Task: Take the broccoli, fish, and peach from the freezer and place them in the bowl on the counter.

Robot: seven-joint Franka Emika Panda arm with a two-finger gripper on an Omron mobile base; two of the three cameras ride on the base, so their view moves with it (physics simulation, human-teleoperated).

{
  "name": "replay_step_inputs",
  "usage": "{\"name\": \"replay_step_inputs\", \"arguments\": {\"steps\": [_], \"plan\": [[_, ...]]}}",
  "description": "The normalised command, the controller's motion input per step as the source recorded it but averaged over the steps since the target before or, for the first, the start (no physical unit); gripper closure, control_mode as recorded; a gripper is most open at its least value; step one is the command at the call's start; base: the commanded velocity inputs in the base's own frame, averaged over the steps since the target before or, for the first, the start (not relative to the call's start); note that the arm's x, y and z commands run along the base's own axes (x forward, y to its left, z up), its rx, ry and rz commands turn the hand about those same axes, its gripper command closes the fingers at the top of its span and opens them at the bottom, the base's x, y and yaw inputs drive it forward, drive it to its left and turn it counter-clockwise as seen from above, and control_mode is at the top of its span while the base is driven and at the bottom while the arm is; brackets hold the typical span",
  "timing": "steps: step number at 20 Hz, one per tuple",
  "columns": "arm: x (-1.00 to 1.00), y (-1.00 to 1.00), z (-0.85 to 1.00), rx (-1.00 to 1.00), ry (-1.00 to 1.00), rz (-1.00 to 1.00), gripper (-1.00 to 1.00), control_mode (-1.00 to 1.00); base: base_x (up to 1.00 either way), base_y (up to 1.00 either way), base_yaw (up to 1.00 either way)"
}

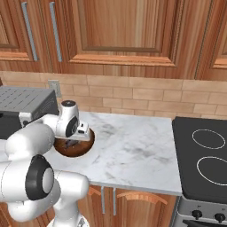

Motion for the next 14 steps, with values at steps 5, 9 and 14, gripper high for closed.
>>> {"name": "replay_step_inputs", "arguments": {"steps": [5,9,14], "plan": [[-0.08,0.0,0.04,0.0,-0.1,0.0,-1.0,-1.0,0.0,0.0,0.0],[-0.21,0.0,0.21,0.0,-0.16,0.0,-1.0,-1.0,0.0,0.0,0.0],[-0.39,0.0,0.38,0.0,-0.15,0.0,-1.0,-1.0,0.0,0.0,0.0]]}}
